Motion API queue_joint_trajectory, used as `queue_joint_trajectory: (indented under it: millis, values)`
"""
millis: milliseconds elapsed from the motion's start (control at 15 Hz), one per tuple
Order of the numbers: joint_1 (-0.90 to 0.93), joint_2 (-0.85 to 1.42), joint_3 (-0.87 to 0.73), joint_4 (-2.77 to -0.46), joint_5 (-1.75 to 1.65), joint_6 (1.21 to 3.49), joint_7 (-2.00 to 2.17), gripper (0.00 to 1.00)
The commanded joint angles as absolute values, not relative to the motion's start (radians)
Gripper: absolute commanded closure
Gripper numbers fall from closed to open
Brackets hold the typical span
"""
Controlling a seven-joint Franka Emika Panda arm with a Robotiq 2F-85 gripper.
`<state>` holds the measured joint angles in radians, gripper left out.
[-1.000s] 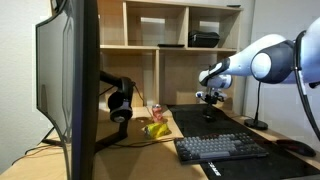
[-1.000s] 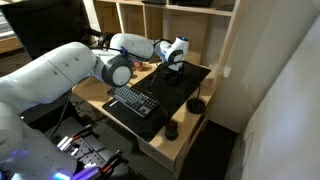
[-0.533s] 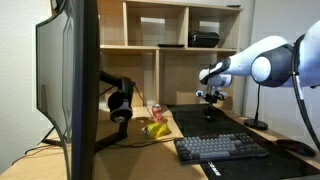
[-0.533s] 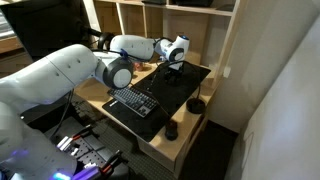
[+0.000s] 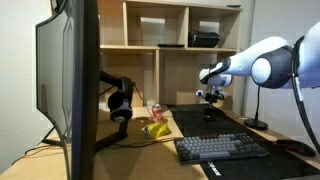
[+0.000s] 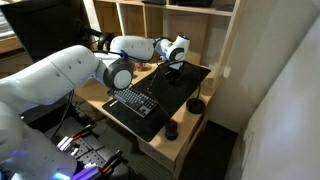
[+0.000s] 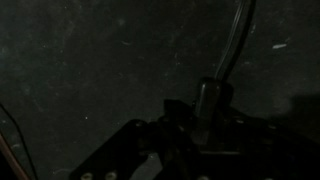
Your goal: Pick the two bottles and move them to the left on the desk, then turn on the desk lamp
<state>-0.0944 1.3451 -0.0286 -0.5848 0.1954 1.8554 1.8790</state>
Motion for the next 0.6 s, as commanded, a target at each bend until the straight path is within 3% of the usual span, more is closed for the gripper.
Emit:
queue_joint_trajectory:
  millis: [0,133,533]
  values:
    - [-0.098,1.373,-0.019,-0.546,0.200,1.820,1.873,0.83]
    - [-0.098,1.373,-0.018,-0.546,0.201,1.820,1.873,0.97]
    - [-0.096,1.370,-0.021,-0.547,0.199,1.824,1.879,0.95]
